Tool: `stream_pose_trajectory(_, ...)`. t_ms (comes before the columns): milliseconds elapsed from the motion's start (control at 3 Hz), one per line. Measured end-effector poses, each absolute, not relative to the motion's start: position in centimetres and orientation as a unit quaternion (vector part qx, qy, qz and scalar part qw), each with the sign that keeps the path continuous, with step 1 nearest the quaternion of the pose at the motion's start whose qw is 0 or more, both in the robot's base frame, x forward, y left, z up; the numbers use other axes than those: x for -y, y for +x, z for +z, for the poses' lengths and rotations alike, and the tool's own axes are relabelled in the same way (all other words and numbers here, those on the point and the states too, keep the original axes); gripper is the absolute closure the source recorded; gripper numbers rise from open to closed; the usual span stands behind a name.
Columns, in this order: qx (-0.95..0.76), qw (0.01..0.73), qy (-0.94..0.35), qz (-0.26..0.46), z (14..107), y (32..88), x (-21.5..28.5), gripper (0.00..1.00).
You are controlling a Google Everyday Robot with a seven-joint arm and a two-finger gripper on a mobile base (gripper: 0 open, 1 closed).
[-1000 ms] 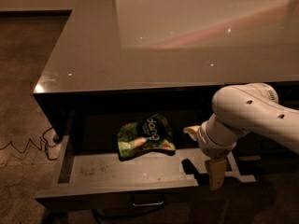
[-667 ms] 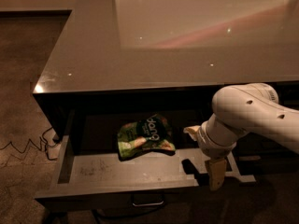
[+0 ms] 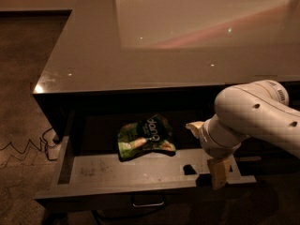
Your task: Open top drawer
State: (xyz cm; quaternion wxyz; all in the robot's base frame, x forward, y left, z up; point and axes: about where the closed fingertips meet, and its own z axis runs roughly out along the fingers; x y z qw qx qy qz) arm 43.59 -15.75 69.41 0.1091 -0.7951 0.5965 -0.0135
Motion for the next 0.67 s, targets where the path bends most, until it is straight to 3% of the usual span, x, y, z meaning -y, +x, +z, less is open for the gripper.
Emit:
stream_pose_trajectory(333, -0.594, 0.110, -0.796, -0.038, 70.71, 44.21, 15.59, 0.00)
stream_pose_trajectory(667, -0.600, 0.107, -0.791, -0.051, 70.86, 45.04, 15.99, 0.18)
